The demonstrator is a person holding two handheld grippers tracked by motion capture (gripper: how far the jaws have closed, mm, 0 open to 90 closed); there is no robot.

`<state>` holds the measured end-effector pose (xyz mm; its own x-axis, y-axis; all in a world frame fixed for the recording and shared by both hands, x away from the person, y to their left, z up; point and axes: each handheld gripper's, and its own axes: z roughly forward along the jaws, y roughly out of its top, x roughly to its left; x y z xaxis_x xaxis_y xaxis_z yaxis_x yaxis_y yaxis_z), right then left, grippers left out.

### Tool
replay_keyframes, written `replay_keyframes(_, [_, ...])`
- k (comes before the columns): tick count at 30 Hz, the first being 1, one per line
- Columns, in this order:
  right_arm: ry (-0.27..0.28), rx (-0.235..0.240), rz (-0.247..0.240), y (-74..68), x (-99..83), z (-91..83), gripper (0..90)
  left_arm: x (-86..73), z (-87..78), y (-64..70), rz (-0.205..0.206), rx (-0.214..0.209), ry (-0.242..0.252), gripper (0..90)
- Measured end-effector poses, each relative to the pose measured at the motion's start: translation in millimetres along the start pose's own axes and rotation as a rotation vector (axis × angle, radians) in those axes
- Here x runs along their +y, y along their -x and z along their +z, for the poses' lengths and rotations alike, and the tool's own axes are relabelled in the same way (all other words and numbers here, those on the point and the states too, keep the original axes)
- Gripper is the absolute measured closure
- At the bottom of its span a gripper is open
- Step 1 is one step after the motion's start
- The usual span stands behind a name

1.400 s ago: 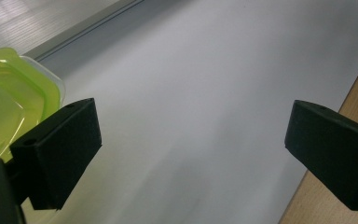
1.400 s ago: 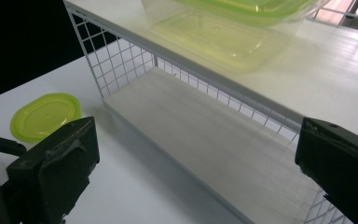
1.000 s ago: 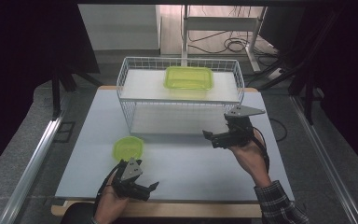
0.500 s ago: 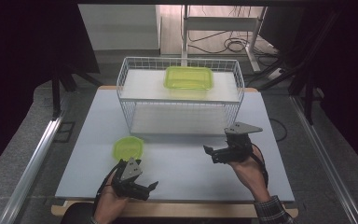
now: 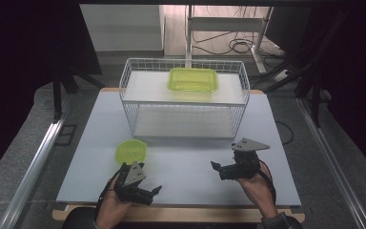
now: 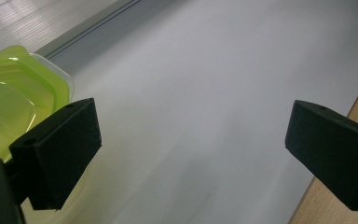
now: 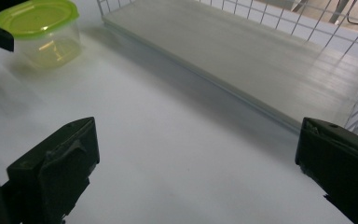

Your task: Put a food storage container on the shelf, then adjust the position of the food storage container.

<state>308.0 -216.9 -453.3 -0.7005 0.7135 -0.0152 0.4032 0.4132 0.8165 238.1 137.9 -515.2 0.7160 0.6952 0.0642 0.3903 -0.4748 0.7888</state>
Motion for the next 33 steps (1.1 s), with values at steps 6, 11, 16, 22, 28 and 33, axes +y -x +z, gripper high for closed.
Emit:
replay_keyframes(6, [-0.016,-0.004,0.004,-2.1,-16.8,2.7,0.0,0.1,-0.3,0.2,0.000,0.001,0.003,3.3])
replay_keyframes(11, [-0.027,-0.009,0.015,-2.0,-27.5,3.3,0.0,0.2,0.4,1.0,0.006,0.005,-0.001,3.3])
replay_keyframes(16, [-0.061,-0.012,0.017,-1.0,-37.7,7.3,0.0,0.3,0.8,1.6,0.009,0.008,-0.004,3.3])
replay_keyframes(22, [-0.071,-0.017,0.020,1.1,-41.5,10.0,0.0,1.6,0.7,1.3,-0.012,0.009,-0.016,3.6])
replay_keyframes(28, [-0.076,-0.020,0.028,4.4,-43.2,10.3,0.1,4.9,-2.4,-4.8,-0.040,0.026,-0.030,3.6])
replay_keyframes(33, [-0.081,-0.020,0.031,6.2,-45.0,12.2,0.3,11.0,-9.2,-15.8,-0.083,0.025,0.011,4.3])
